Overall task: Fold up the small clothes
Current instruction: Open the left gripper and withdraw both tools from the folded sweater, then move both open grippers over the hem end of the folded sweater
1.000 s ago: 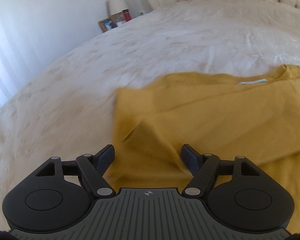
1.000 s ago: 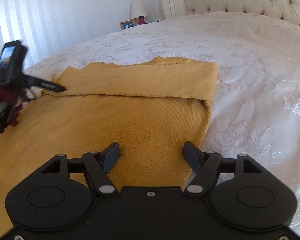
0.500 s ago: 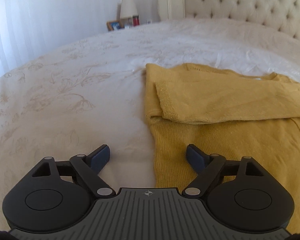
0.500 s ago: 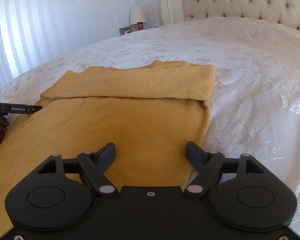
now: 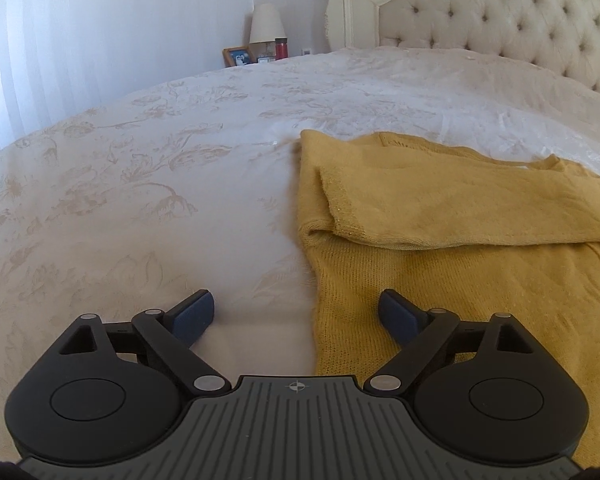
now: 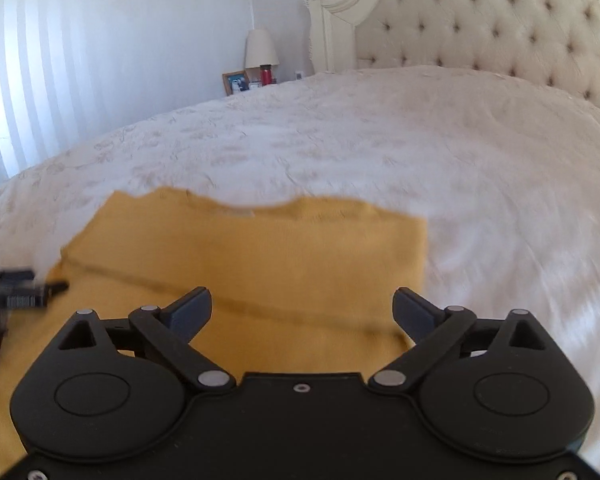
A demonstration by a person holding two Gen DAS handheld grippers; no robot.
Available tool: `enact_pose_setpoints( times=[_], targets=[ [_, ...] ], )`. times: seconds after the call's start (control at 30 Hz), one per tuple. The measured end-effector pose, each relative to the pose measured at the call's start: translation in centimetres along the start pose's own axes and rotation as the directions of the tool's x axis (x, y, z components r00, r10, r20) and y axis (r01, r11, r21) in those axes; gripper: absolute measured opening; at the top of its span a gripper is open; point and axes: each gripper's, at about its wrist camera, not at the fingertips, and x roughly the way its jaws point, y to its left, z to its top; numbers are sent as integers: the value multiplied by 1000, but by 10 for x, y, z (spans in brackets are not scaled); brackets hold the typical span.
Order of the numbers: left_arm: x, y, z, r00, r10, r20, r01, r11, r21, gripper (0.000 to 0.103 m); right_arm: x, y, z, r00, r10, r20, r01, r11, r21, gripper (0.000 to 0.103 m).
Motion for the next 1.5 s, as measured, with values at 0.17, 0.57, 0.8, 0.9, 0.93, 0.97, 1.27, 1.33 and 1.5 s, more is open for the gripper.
enact_pose_setpoints(
  times=[0.17, 0.57, 0.8, 0.9, 0.93, 0.97, 1.27, 1.33, 1.5],
  targets=[
    [0, -2, -1, 1000, 11, 2, -11, 1000, 11, 91, 58, 5, 23, 999, 12, -39, -8, 997, 82, 98],
    [2, -1, -1, 1000, 6, -2, -6, 1000, -1, 91, 95, -38, -6, 971, -183, -152, 206, 968, 147, 96],
    [3, -1, 0, 1000, 10, -8, -10, 1000, 4, 92, 46, -49, -7, 953, -272, -129, 294, 936, 195, 97],
    [4, -1, 1, 1000, 9, -12, -8, 1000, 4, 93, 7, -39, -17, 971, -215, -102, 233, 948, 219, 97],
    [4, 0, 1, 1000, 6, -14, -6, 1000, 2, 93, -6, -35, -22, 976, -195, -102, 213, 952, 219, 98],
    [4, 1, 1, 1000, 3, -17, -3, 1000, 0, 93, -17, -31, -27, 979, -175, -107, 195, 956, 217, 98],
    [2, 0, 8, 997, 0, -72, 1, 1000, 16, 93, -88, 14, -83, 973, -119, -199, 157, 970, 187, 99],
    [-7, 2, 6, 995, -16, -97, 17, 1000, 12, 93, -95, 21, -94, 969, -123, -215, 163, 970, 180, 99],
    [-45, 9, -17, 989, -75, -128, 78, 997, 19, 93, -104, 30, -120, 956, -96, -276, 154, 968, 197, 101]
  ],
)
